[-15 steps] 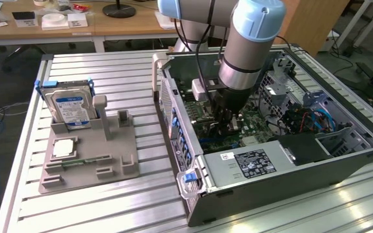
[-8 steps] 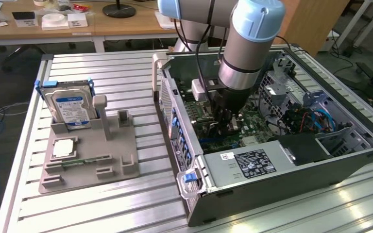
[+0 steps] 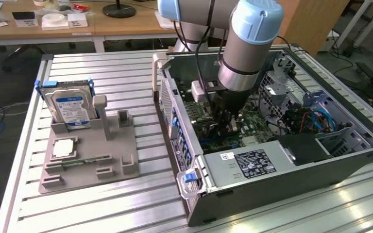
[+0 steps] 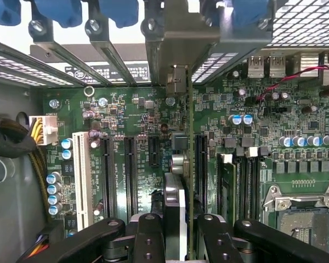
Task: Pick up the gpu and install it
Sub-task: 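Insert the gpu into the slot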
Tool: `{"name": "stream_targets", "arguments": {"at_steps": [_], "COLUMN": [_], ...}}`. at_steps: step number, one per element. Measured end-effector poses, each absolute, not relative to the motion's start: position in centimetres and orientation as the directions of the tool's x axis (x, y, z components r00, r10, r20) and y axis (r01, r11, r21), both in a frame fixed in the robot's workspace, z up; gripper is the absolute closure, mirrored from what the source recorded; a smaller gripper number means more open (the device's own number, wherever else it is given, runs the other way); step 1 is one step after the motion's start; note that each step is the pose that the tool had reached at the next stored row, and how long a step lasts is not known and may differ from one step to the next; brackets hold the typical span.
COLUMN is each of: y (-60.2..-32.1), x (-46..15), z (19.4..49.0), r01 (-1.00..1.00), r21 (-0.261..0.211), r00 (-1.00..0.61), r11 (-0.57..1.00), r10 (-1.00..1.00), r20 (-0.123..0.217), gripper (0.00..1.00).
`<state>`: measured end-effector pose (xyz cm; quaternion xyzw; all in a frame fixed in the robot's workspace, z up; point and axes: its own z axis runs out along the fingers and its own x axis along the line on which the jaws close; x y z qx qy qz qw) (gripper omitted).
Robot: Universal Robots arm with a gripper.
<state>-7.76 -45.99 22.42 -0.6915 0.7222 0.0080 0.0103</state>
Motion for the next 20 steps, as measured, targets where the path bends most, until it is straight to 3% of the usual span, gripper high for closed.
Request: {"name": "stream_targets", "arguments": {"at_steps": [20], "y": [-46.00], "x": [-8.03], "z": [21.58], "r01": [-0.999], "r21": [-0.002], "r00": [-0.043], "r11": [0.043], "r10": [-0.999], "r20": [-0.026], "gripper": [0.72]}}
